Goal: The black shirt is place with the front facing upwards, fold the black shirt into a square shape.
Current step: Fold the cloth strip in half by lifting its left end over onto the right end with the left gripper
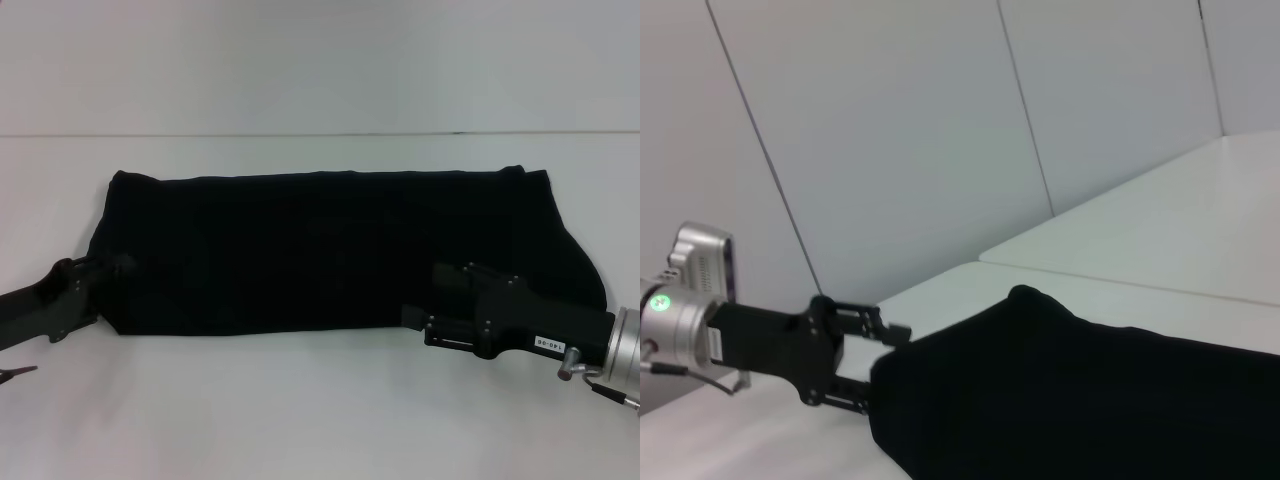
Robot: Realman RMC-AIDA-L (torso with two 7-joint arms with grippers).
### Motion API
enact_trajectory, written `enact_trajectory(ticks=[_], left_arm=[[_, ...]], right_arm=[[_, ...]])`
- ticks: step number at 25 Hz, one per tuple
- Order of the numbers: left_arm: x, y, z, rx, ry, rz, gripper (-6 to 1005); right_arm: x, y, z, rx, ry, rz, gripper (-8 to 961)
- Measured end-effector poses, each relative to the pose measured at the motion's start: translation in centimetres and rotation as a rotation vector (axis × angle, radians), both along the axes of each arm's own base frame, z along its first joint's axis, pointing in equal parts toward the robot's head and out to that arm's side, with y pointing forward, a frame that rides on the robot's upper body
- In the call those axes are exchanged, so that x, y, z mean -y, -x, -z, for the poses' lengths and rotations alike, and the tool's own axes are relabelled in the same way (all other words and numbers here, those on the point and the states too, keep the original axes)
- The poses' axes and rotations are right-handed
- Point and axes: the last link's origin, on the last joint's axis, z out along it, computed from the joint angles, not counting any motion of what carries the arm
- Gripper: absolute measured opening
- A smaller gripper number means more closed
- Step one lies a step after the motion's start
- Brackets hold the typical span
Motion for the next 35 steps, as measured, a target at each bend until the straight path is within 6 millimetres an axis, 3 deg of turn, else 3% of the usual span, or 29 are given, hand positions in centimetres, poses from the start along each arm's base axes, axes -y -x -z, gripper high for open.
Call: enact_trajectory(ticks=[8,18,24,35], left_arm=[[-0.2,-0.3,0.1,-0.019,0.003,0.028,643],[-0.1,-0.4,0.2,-0.034,0.0,0.061,193],[-0.1,-0.2,0.0,-0.038,-0.004,0.055,25],[-0.2,1.4,-2.3,-0.073,-0.088,0.002,25]], right_arm=[[0.0,0.1,-0.1,-0.006,0.0,-0.002,928],[-0.1,0.2,-0.1,-0.008,-0.002,-0.004,927],[-0.1,0.2,-0.1,-0.009,-0.004,-0.004,928],[-0.2,-0.1,-0.7,-0.043,-0.043,0.026,924]])
